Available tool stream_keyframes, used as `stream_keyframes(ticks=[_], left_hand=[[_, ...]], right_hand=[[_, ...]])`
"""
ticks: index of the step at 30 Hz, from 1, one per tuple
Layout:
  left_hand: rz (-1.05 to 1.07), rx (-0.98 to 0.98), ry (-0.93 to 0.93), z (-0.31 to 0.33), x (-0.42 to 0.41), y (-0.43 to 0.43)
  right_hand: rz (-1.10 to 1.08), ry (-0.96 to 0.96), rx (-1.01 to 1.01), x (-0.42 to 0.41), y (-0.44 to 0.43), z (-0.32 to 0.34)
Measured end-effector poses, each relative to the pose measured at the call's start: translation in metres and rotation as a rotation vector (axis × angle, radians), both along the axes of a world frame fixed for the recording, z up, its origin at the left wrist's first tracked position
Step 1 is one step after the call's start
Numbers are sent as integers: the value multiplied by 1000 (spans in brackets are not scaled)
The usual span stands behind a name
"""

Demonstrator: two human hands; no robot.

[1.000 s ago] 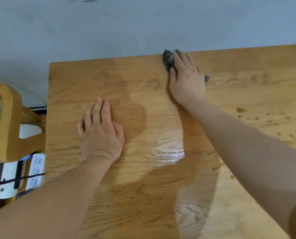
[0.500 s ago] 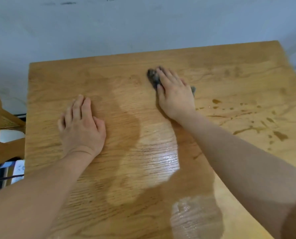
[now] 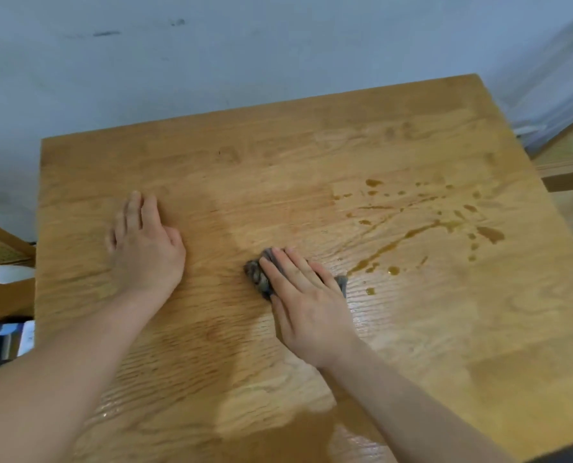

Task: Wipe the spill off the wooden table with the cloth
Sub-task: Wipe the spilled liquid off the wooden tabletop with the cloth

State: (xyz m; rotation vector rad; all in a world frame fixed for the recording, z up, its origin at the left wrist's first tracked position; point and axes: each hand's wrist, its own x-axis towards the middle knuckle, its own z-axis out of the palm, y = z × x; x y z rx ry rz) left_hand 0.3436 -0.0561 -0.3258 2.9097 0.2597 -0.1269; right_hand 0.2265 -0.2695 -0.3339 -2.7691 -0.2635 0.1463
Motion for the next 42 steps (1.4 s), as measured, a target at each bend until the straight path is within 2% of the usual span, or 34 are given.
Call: stream_keyframes(ticks=[2, 5, 7, 14, 17, 22, 24, 29, 33, 37, 39, 42], left_hand=[[-46, -42, 5, -1, -21, -25], [-276, -27, -19, -6, -74, -66], [-322, 0, -6, -8, -86, -73], [-299, 26, -28, -7, -79, -73], [-304, 30, -35, -7, -77, -72], [-294, 18, -52, -8, -76, -72], [-296, 13, -48, -8, -78, -72], [-287, 21, -49, -8, -77, -72], [-291, 25, -51, -8, -74, -72], [-293, 38, -65, -8, -78, -72], [-294, 40, -66, -9, -79, -73], [-281, 39, -68, -9, -78, -73]], right_hand=[[-46, -33, 8, 28, 1, -1], [-155, 19, 5, 69, 13, 1], [-188, 21, 27, 66, 16, 0], [-32, -46, -4, -57, -12, -1], [-23, -69, 21, -21, -16, -4], [-173, -37, 2, 91, -3, -2], [-195, -29, -11, 75, 0, -5], [-86, -49, -5, -53, -4, 0], [-73, -64, 10, -22, -9, -2], [-326, -29, 4, 51, -3, -1], [-389, -9, -12, 40, -2, -1], [-378, 96, -50, -24, -4, 16]])
